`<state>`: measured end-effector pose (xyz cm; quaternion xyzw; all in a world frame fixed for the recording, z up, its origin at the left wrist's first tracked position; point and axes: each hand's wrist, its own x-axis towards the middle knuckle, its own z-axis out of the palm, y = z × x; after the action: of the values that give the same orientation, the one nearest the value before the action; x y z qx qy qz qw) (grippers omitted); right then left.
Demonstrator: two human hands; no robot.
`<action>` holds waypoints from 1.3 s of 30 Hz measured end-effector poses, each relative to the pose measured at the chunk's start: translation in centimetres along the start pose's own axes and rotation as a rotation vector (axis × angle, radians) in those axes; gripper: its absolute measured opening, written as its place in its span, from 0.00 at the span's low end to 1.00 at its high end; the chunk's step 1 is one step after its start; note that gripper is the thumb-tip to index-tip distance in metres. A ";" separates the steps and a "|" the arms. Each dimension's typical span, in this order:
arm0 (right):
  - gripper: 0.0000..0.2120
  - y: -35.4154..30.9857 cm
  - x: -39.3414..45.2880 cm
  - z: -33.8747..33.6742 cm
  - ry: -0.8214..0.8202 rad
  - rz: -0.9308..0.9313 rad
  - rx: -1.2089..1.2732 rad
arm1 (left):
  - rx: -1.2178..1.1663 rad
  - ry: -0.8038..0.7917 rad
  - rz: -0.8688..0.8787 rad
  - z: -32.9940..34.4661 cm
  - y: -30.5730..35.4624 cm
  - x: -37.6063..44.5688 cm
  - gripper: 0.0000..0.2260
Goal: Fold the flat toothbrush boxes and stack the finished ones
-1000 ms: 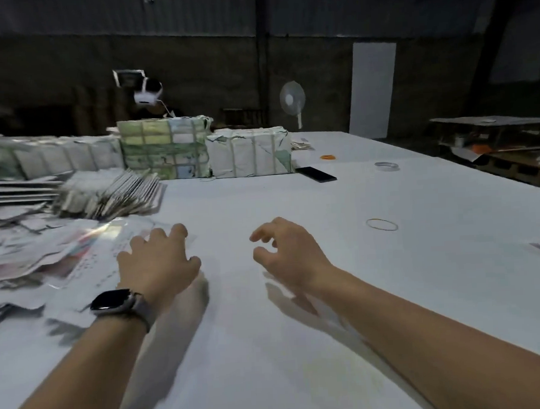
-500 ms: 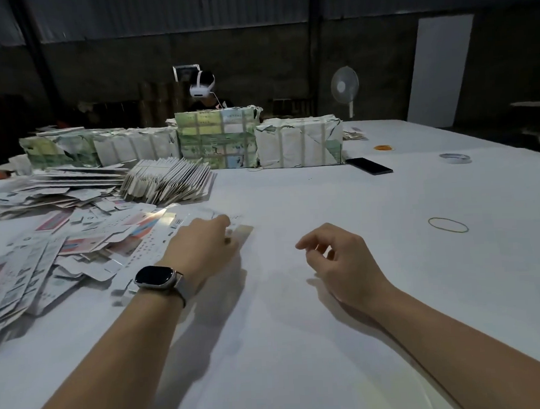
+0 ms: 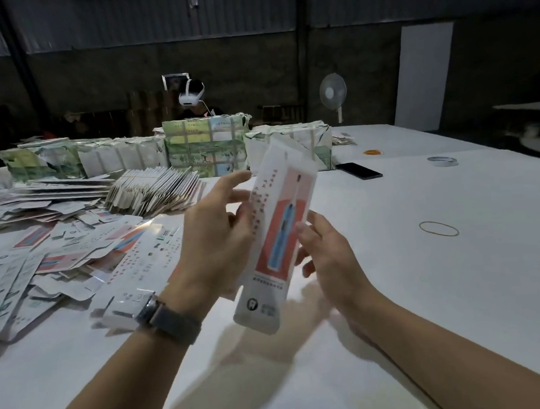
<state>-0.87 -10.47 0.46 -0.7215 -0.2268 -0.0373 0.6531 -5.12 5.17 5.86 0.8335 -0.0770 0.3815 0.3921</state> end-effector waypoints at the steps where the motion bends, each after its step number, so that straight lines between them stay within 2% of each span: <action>1: 0.15 -0.2 0.0 -0.1 0.003 0.005 0.034 | -0.084 -0.028 -0.067 0.9 0.0 -0.5 0.17; 6: 0.11 -0.5 -0.6 -0.6 -0.011 0.027 0.198 | -0.370 -0.127 -0.355 3.2 -0.2 -2.1 0.13; 9: 0.16 -0.3 -0.9 -0.2 -0.045 0.007 0.240 | -0.607 -0.227 -0.507 4.1 0.5 -3.1 0.06; 12: 0.14 -0.3 -1.0 -0.2 -0.036 -0.025 0.242 | -0.685 -0.272 -0.591 4.8 0.9 -3.8 0.09; 14: 0.11 -0.3 -0.9 -0.4 -0.045 -0.008 0.234 | -0.749 -0.270 -0.622 5.0 1.1 -4.0 0.09; 16: 0.12 -0.3 -0.8 -0.5 -0.051 0.013 0.242 | -0.787 -0.250 -0.640 5.1 1.2 -4.0 0.09; 23: 0.17 0.0 -0.7 -0.7 -0.102 0.019 0.236 | -0.660 -0.198 -0.557 5.8 0.4 -4.2 0.07; 29: 0.28 0.6 -0.9 -0.2 -0.092 -0.020 0.210 | -0.633 -0.209 -0.482 6.7 0.8 -4.7 0.04; 39: 0.22 -0.3 -0.1 -0.5 0.034 -0.120 0.173 | -0.632 -0.243 -0.370 5.9 0.4 -3.9 0.08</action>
<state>-0.89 -10.98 0.76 -0.6470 -0.2608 -0.0688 0.7132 -4.60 0.02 0.94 0.7106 -0.0851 0.1603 0.6798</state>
